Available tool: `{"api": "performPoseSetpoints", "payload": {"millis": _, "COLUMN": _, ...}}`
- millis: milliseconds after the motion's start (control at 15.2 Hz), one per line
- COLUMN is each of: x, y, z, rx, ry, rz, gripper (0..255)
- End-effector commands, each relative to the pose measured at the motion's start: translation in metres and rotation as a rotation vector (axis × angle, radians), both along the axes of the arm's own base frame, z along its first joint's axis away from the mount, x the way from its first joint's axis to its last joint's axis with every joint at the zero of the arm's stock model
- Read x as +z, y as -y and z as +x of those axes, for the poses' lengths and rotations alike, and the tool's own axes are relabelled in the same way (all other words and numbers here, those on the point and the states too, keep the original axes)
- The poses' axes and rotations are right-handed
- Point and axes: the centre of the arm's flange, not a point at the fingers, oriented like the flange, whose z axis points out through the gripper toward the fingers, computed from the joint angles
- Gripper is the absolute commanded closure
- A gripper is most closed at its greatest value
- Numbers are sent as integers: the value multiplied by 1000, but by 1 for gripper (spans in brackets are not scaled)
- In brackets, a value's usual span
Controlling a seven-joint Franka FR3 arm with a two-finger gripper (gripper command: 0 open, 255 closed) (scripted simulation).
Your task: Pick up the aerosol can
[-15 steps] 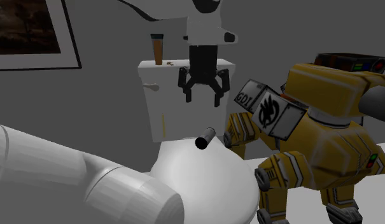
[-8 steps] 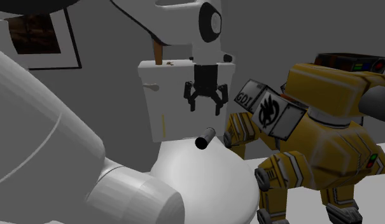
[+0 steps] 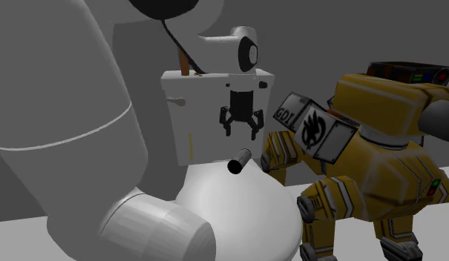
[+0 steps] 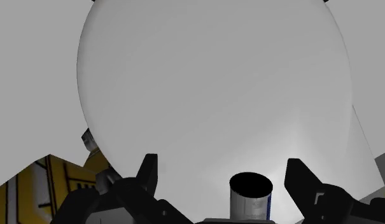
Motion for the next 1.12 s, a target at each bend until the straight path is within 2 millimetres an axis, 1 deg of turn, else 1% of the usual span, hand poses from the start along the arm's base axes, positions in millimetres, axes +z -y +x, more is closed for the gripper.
{"api": "performPoseSetpoints", "payload": {"millis": 0, "x": -18, "y": -6, "z": 22, "rx": 7, "ry": -5, "rz": -1, "gripper": 0}}
{"api": "performPoseSetpoints", "payload": {"millis": 1056, "x": -157, "y": -60, "z": 179, "rx": 60, "ry": -41, "rz": -9, "gripper": 0}}
